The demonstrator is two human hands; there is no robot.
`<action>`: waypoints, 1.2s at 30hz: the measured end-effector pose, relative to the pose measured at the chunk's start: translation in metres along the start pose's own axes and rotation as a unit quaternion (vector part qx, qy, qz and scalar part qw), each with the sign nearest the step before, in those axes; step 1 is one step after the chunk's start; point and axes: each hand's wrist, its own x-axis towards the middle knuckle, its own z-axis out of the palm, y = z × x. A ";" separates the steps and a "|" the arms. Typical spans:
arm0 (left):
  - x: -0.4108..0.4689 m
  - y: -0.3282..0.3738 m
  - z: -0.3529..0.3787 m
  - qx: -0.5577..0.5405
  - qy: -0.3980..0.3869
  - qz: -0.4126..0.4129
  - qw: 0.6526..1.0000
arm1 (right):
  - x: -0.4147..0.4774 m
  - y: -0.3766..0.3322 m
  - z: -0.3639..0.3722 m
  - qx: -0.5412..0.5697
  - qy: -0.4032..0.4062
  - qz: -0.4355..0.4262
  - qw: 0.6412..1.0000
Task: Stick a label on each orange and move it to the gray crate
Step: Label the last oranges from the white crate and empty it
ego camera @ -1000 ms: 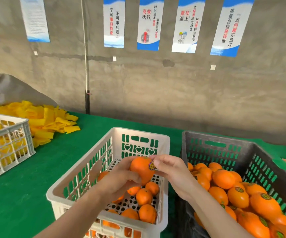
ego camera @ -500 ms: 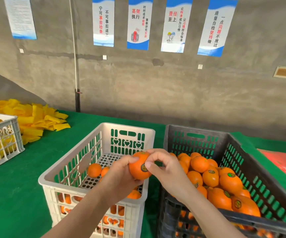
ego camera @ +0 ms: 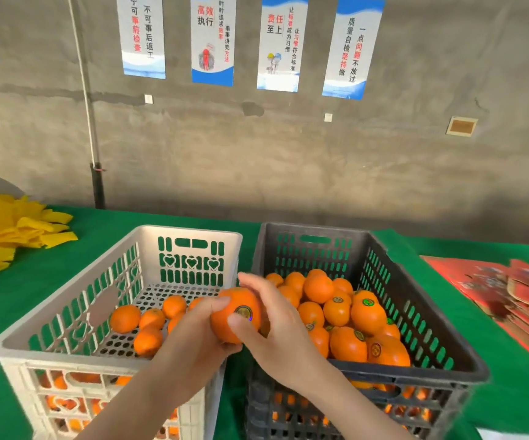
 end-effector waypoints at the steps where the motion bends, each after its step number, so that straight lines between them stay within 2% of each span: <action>1: 0.003 -0.002 0.008 0.003 -0.015 0.007 1.000 | -0.001 0.002 -0.005 -0.003 -0.021 0.002 1.000; 2: 0.008 -0.004 0.015 0.005 -0.016 0.010 1.000 | 0.000 0.005 -0.011 -0.010 -0.033 0.004 0.999; 4: 0.025 -0.012 0.031 0.045 0.032 0.026 0.998 | 0.006 0.012 -0.027 -0.041 -0.020 0.013 0.999; 5: 0.035 -0.017 0.037 0.116 0.071 0.047 0.990 | 0.011 0.017 -0.037 -0.055 -0.001 0.024 0.998; 6: 0.044 -0.022 0.042 0.212 0.113 0.087 0.967 | 0.019 0.023 -0.049 -0.061 0.021 0.042 0.997; 7: 0.052 -0.027 0.045 0.323 0.140 0.147 0.924 | 0.028 0.033 -0.062 -0.067 0.047 0.067 0.994; 9: 0.065 -0.039 0.045 0.530 0.113 0.229 0.808 | 0.049 0.060 -0.088 -0.087 0.103 0.132 0.982; 11: 0.074 -0.051 0.043 0.680 0.050 0.194 0.705 | 0.070 0.097 -0.116 -0.131 0.128 0.217 0.959; 12: 0.076 -0.054 0.042 0.719 0.033 0.159 0.675 | 0.078 0.116 -0.128 -0.161 0.124 0.264 0.943; 13: 0.078 -0.056 0.041 0.737 0.026 0.132 0.663 | 0.084 0.136 -0.138 -0.194 0.114 0.309 0.924; 15: 0.082 -0.056 0.038 0.748 0.031 0.119 0.652 | 0.087 0.173 -0.151 -0.248 0.093 0.390 0.882; 17: 0.083 -0.057 0.038 0.751 0.041 0.123 0.647 | 0.083 0.203 -0.153 -0.267 0.082 0.437 0.855; 22: 0.085 -0.055 0.038 0.755 0.050 0.118 0.643 | 0.079 0.239 -0.145 -0.292 0.030 0.402 0.867; 25: 0.083 -0.053 0.040 0.744 0.050 0.108 0.657 | 0.079 0.236 -0.141 -0.318 0.022 0.430 0.844; 27: 0.084 -0.054 0.040 0.741 0.050 0.098 0.663 | 0.081 0.218 -0.139 -0.352 0.027 0.419 0.837; 29: 0.085 -0.054 0.039 0.741 0.048 0.091 0.663 | 0.084 0.186 -0.138 -0.340 0.068 0.341 0.874; 32: 0.083 -0.052 0.041 0.738 0.051 0.097 0.665 | 0.077 0.123 -0.125 -0.269 0.149 0.140 0.941; 34: 0.080 -0.050 0.042 0.732 0.053 0.122 0.668 | 0.051 0.076 -0.106 -0.178 0.191 0.011 0.965; 36: 0.075 -0.048 0.045 0.732 0.046 0.147 0.663 | 0.011 0.037 -0.084 -0.078 0.164 -0.095 0.979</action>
